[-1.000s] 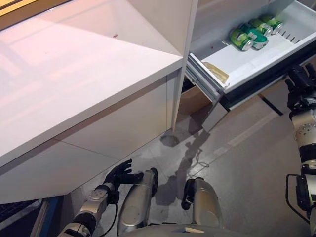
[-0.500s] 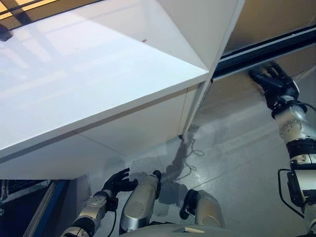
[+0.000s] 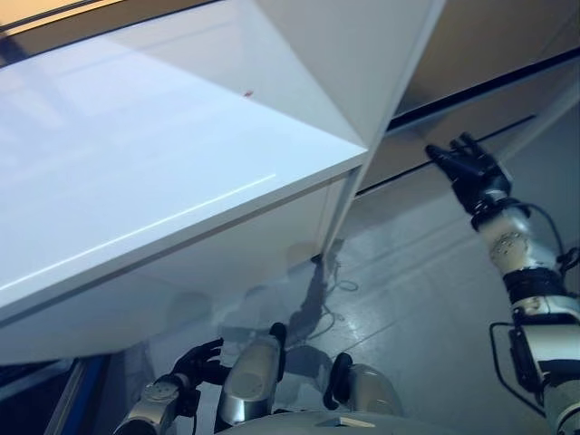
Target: Put drinks into fridge and close the fridge
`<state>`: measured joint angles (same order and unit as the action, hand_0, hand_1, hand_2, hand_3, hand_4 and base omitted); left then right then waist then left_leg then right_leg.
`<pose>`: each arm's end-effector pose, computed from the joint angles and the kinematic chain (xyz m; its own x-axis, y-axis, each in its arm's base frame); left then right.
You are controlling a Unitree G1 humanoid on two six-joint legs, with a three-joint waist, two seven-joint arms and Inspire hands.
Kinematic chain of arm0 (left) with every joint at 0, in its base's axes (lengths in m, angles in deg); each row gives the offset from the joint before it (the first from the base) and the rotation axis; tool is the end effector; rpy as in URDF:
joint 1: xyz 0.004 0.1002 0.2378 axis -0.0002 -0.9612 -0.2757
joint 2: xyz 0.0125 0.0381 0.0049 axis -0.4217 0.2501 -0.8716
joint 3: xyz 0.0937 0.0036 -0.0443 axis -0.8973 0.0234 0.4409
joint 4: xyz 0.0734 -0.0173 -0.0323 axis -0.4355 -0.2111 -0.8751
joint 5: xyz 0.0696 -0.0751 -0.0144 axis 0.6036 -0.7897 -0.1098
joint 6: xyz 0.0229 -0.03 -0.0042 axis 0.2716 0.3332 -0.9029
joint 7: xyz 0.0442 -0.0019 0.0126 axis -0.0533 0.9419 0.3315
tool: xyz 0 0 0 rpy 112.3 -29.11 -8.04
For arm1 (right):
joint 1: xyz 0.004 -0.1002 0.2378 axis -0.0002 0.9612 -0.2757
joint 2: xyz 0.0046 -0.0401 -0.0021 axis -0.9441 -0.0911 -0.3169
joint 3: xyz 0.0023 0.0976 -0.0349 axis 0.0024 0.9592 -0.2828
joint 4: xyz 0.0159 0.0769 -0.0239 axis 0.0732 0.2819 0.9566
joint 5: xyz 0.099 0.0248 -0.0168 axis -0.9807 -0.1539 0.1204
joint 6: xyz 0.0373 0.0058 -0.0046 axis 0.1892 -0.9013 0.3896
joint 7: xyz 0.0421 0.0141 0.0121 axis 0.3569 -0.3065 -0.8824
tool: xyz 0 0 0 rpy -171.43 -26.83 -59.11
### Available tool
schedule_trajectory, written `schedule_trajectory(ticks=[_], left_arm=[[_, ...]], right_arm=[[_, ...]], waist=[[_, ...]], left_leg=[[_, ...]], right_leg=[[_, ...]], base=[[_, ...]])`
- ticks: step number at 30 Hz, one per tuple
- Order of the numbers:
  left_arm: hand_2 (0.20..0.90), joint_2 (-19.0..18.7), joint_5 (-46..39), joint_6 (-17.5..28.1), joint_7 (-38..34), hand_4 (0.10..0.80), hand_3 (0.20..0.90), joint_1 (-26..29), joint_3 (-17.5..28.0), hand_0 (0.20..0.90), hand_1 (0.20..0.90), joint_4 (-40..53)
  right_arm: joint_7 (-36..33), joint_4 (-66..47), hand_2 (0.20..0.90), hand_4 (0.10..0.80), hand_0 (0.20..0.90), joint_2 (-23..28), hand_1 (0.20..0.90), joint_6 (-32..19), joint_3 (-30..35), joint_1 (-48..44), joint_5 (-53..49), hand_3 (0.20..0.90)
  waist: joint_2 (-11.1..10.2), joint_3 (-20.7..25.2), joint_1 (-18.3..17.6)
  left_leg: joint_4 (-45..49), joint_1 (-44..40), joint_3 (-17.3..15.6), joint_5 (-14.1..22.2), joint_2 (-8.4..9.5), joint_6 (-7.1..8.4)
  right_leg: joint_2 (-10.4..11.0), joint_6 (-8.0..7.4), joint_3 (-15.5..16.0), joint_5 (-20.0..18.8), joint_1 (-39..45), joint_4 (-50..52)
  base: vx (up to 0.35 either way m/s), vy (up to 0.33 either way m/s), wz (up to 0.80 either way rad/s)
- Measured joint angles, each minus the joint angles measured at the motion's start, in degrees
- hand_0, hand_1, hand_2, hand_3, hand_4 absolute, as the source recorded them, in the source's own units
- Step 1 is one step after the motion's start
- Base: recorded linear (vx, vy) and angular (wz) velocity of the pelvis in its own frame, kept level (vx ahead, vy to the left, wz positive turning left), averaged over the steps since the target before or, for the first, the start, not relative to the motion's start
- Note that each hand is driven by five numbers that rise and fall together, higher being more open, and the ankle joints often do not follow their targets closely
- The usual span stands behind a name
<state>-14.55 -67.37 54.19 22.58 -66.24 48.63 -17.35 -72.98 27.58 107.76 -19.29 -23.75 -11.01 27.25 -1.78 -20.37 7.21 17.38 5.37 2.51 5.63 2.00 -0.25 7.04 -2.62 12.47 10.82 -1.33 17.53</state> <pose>0.1085 0.2514 -0.0922 0.5248 0.0348 -0.8505 0.1273 0.9847 0.1188 0.2923 -0.2846 0.0969 0.9724 -0.1882 -0.1377 0.2283 0.8892 0.3965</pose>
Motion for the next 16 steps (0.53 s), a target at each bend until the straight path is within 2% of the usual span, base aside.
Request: schedule_trajectory(ticks=[4,8,12,16], left_arm=[[0.900,0.1,-0.1,-0.5,-0.1,0.800,0.900,-1.5,0.7,0.900,0.900,-0.2],[0.900,1.5,-0.3,-0.9,0.0,0.800,0.900,-1.5,2.3,0.900,0.900,-0.2],[0.900,3.4,-0.7,-1.0,1.8,0.800,0.900,-0.2,2.6,0.900,0.900,-0.5],[0.900,5.3,-2.0,-1.0,3.5,0.800,0.900,0.1,3.4,0.900,0.900,-2.7]], right_arm=[[1.4,-1.5,0.900,0.800,0.900,-6.5,0.900,1.4,-0.2,12.1,0.0,0.900],[2.5,-0.5,0.900,0.800,0.900,-12.0,0.900,2.7,-0.6,23.3,0.6,0.900],[3.9,6.0,0.900,0.800,0.900,-15.0,0.900,3.7,-0.8,27.8,2.8,0.900],[5.1,15.7,0.900,0.800,0.900,-16.8,0.900,3.7,-0.7,29.6,4.8,0.900]], waist=[[-1.0,4.8,-2.7],[-1.0,8.0,-4.9],[-0.9,9.6,-7.7],[-0.8,12.9,-8.6]], left_leg=[[-4.1,-2.3,-1.9,-0.6,-0.40,-0.26],[-8.3,-5.2,-3.9,-1.5,-0.87,-0.15],[-11.5,-7.8,-4.7,-2.6,-0.93,0.07],[-13.2,-9.2,-5.4,-3.0,-1.14,0.36]], right_leg=[[-0.8,-0.40,-1.4,-2.1,2.0,-5.3],[-1.6,-0.48,-3.2,-4.1,4.1,-9.9],[-2.0,-0.38,-4.0,-4.7,5.6,-11.6],[-2.5,-0.22,-4.6,-4.9,6.2,-12.6]], base=[[-0.077,-0.050,-0.27],[-0.068,-0.030,-0.27],[-0.052,0.006,-0.13],[-0.016,0.015,-0.08]])
